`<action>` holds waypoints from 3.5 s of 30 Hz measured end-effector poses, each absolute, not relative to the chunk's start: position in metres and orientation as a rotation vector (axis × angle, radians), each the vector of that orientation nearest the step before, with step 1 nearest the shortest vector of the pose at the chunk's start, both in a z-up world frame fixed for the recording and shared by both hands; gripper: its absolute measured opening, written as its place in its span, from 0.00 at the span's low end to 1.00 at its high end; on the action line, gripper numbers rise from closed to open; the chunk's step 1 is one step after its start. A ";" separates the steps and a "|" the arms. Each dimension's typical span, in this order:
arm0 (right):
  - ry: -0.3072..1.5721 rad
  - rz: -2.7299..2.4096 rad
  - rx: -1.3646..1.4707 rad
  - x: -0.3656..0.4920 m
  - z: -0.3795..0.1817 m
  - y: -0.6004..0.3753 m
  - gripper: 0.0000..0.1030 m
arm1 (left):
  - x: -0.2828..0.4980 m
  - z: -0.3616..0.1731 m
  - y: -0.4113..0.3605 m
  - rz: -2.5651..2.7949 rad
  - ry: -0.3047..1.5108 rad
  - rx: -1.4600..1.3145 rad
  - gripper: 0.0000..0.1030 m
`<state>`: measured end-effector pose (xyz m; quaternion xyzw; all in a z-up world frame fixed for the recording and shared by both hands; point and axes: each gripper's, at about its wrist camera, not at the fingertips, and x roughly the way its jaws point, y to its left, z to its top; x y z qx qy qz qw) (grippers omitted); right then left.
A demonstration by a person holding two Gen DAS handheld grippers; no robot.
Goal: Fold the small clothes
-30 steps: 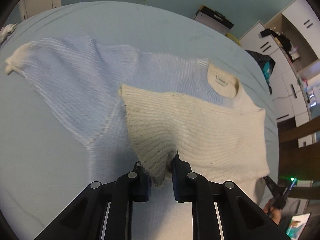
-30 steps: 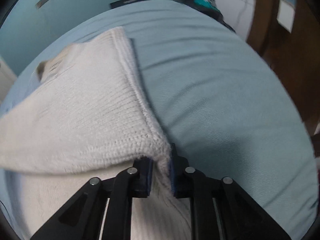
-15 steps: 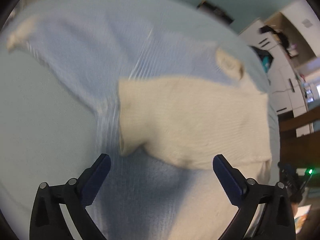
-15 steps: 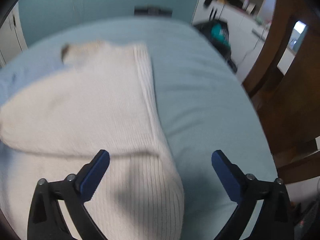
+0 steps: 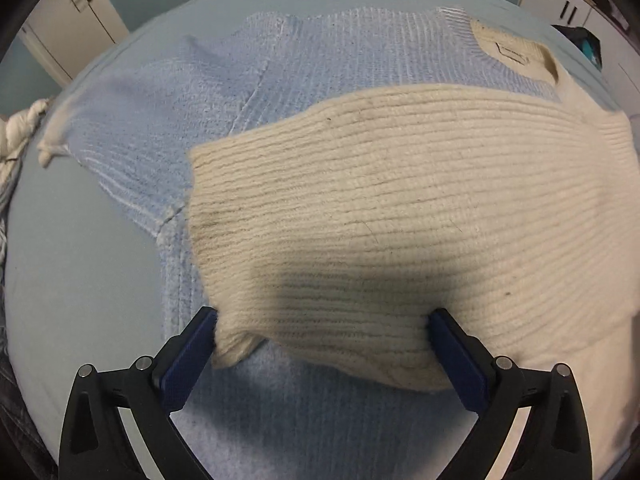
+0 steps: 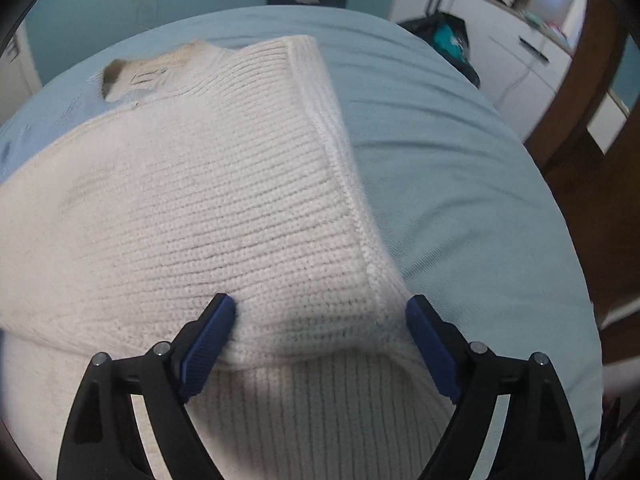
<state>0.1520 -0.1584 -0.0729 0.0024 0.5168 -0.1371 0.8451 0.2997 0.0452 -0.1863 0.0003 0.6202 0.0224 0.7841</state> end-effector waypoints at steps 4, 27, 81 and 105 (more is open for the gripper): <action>1.055 -0.220 0.164 0.129 -0.035 -0.146 0.84 | 0.287 -0.151 0.083 0.039 1.296 -0.075 1.00; 1.148 0.201 0.252 0.060 -0.057 0.020 0.84 | 0.363 -0.182 0.449 0.398 1.041 -1.126 1.00; 1.022 0.307 0.069 0.104 -0.007 0.088 0.84 | 0.248 -0.030 0.233 0.600 0.865 -0.335 1.00; 1.159 0.305 -0.087 0.284 0.098 0.209 0.04 | 0.236 -0.050 0.289 0.487 0.937 -0.547 1.00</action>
